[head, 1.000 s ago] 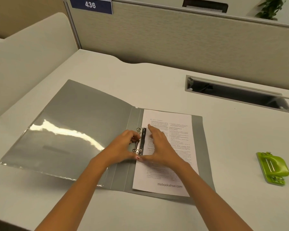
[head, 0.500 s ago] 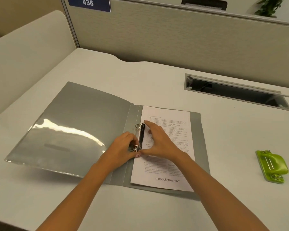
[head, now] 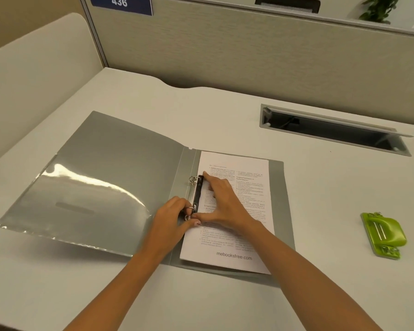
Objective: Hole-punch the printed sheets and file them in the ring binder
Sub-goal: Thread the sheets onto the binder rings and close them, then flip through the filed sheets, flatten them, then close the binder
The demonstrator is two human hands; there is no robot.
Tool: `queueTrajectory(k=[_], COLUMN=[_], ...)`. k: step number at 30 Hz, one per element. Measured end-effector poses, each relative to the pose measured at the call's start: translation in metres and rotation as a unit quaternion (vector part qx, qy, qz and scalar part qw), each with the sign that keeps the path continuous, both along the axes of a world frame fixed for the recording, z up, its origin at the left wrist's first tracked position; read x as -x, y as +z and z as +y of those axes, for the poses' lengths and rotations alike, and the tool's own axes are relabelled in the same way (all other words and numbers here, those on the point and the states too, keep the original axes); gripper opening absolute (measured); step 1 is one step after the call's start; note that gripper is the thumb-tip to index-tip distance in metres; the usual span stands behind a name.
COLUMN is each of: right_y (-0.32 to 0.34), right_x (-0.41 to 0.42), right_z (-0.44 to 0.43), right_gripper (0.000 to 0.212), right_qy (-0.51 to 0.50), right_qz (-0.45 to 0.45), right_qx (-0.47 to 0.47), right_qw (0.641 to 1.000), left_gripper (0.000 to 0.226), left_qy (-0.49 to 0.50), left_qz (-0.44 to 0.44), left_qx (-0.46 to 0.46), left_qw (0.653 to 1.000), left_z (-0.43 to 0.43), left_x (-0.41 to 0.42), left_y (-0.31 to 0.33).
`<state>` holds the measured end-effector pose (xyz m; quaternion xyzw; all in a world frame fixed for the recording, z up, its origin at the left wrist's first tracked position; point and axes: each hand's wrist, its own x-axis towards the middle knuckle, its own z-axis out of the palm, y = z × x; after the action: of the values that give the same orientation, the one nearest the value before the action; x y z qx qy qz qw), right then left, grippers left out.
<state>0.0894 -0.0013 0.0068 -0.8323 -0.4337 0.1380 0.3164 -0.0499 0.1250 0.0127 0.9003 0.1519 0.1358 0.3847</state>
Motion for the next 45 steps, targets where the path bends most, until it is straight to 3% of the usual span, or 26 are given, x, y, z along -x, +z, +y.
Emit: queueTrajectory(k=[14, 21, 26, 31, 35, 40, 43, 45], right_y=[0.003, 0.007, 0.002, 0.001, 0.011, 0.029, 0.038, 0.043], right_x=[-0.002, 0.002, 0.012, 0.013, 0.015, 0.028, 0.042, 0.052], right_z=[0.002, -0.001, -0.003, -0.003, -0.011, -0.035, -0.060, -0.077], right_gripper=[0.113, 0.105, 0.094, 0.095, 0.086, 0.056, 0.049, 0.055], right_qy=[-0.005, -0.002, -0.045, -0.073, -0.083, -0.223, -0.400, -0.460], right_qz=[0.047, 0.066, 0.032, 0.033, 0.105, 0.054, 0.046, 0.076], right_qx=[0.014, 0.003, -0.004, 0.020, -0.006, -0.021, 0.042, 0.096], right_qw=[0.999, 0.998, 0.998, 0.997, 0.991, 0.973, 0.914, 0.879], left_gripper=[0.025, 0.049, 0.055, 0.049, 0.057, 0.068, 0.073, 0.074], left_qy=[-0.009, 0.020, 0.005, 0.023, 0.009, 0.028, 0.046, 0.048], left_qz=[0.001, -0.019, 0.018, 0.029, 0.049, 0.050, 0.089, 0.100], left_qx=[-0.012, 0.001, -0.132, -0.123, -0.119, -0.021, -0.050, -0.035], left_qw=[1.000, 1.000, 0.991, 0.992, 0.992, 0.998, 0.994, 0.993], left_z=[0.001, -0.008, -0.009, -0.011, -0.011, -0.013, -0.016, -0.019], left_x=[0.003, 0.004, 0.003, -0.003, -0.005, -0.003, -0.002, -0.001], left_y=[-0.006, -0.012, -0.018, -0.013, -0.008, -0.003, -0.004, -0.005])
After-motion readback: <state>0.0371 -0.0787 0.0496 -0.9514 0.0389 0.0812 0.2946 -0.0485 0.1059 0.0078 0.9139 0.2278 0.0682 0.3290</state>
